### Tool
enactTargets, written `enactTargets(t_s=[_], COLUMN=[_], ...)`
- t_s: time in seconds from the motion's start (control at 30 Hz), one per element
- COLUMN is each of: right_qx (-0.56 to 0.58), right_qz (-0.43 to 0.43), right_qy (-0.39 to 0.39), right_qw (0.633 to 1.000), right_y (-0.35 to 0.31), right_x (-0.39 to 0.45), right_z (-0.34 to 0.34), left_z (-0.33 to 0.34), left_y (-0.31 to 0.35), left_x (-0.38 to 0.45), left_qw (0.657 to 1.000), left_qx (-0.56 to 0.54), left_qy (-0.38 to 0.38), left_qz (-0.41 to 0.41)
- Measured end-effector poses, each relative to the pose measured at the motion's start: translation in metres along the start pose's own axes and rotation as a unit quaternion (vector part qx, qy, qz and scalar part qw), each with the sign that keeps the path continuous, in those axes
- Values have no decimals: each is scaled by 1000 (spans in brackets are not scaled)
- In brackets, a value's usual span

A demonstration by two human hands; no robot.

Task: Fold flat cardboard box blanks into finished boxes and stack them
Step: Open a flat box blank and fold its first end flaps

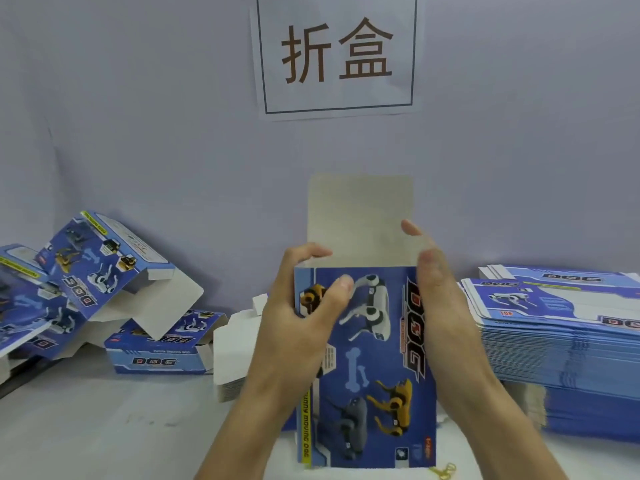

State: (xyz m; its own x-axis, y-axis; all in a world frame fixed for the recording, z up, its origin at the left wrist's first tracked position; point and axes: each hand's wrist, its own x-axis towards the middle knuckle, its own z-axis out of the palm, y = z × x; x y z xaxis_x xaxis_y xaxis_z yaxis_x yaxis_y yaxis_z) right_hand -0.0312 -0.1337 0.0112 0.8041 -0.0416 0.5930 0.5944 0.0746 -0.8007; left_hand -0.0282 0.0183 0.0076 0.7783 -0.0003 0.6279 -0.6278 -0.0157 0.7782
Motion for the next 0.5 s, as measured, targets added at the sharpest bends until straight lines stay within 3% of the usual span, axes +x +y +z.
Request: enactTargets(t_s=[0.2, 0.3, 0.5], right_qx=[-3, 27, 109], right_qz=[28, 55, 60], right_qy=[31, 27, -7], right_qw=[999, 998, 992], right_y=[4, 7, 8], right_x=[2, 0, 0], right_z=[0, 0, -2], left_z=[6, -2, -2], left_y=[-2, -6, -2], left_x=[-3, -4, 2], left_qw=[990, 993, 985], left_qx=[-87, -53, -137], left_qy=[66, 48, 54], left_qz=[-92, -91, -86])
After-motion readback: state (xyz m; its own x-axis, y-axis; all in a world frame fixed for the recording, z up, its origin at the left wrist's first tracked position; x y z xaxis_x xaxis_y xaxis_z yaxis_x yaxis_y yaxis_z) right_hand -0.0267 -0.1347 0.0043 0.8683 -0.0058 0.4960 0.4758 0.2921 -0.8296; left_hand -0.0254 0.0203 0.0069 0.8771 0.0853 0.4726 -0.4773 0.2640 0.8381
